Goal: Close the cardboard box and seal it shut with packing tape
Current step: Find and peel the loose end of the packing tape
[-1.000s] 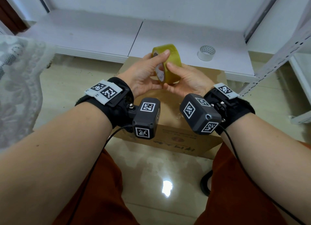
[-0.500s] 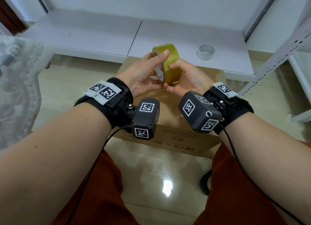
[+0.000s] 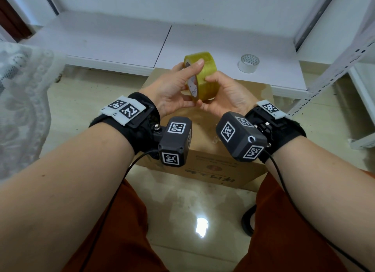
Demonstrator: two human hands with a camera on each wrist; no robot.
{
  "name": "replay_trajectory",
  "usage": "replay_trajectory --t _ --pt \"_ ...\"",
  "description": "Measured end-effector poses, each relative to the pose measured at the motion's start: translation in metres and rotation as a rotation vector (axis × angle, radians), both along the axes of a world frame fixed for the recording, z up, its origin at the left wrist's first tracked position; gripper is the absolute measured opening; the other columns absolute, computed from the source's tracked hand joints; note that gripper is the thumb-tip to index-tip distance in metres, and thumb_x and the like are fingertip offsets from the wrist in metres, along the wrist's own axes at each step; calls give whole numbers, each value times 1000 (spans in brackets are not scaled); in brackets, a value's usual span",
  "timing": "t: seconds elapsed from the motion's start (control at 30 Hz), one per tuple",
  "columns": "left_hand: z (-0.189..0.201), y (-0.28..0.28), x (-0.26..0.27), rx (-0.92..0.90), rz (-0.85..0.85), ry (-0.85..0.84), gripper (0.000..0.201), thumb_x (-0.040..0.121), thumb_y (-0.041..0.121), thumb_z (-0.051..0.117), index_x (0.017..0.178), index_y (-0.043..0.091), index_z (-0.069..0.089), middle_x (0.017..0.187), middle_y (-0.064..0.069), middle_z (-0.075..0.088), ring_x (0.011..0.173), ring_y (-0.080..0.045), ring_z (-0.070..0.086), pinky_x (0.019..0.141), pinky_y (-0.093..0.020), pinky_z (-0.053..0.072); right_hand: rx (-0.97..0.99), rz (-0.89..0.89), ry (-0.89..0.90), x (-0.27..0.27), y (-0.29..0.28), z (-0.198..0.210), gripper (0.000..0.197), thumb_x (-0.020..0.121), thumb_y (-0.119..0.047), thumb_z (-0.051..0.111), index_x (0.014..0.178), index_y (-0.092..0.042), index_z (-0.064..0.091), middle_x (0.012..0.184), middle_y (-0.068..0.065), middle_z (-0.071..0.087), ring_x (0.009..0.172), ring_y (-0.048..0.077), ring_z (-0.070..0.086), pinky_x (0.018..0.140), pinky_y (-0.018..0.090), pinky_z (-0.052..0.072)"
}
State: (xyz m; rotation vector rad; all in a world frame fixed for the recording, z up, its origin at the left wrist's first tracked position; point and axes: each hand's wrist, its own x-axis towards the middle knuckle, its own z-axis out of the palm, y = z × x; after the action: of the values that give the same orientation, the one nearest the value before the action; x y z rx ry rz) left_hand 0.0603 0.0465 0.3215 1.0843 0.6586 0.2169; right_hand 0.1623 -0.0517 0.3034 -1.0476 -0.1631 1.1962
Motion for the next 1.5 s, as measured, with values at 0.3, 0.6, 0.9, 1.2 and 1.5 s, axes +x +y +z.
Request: replay_trajectory --t 0.3,0.6,0.9,1.2,1.5 --pt "0 -1 2 18 -9 -12 49 90 32 65 135 20 48 123 -16 60 107 -40 64 90 -50 52 1 9 -22 0 -1 3 40 79 0 54 119 -4 54 121 20 54 102 30 54 60 30 51" --pt "1 0 1 16 2 -2 52 88 33 68 135 20 49 126 -17 58 108 -40 62 90 -55 51 53 13 13 -3 -3 2 46 83 -7 57 128 -6 51 134 22 51 107 31 52 63 32 51" --pt "1 1 0 21 -10 7 49 89 34 66 134 19 49 125 -17 58 106 -40 64 85 -47 54 29 -8 13 -3 -1 1 55 81 -2 54 136 -3 45 141 24 45 107 31 52 62 30 50" --pt "1 0 0 24 -6 2 50 90 33 66 135 20 49 123 -15 60 107 -36 64 82 -47 57 80 33 11 -1 -2 0 56 78 -8 56 133 -4 47 123 20 51 107 32 50 65 32 51" --pt "2 1 0 28 -3 16 50 90 34 65 135 20 49 120 -14 61 104 -37 65 85 -49 55 45 12 8 -1 1 -4 53 78 2 48 131 -2 46 123 22 50 103 31 52 58 31 51"
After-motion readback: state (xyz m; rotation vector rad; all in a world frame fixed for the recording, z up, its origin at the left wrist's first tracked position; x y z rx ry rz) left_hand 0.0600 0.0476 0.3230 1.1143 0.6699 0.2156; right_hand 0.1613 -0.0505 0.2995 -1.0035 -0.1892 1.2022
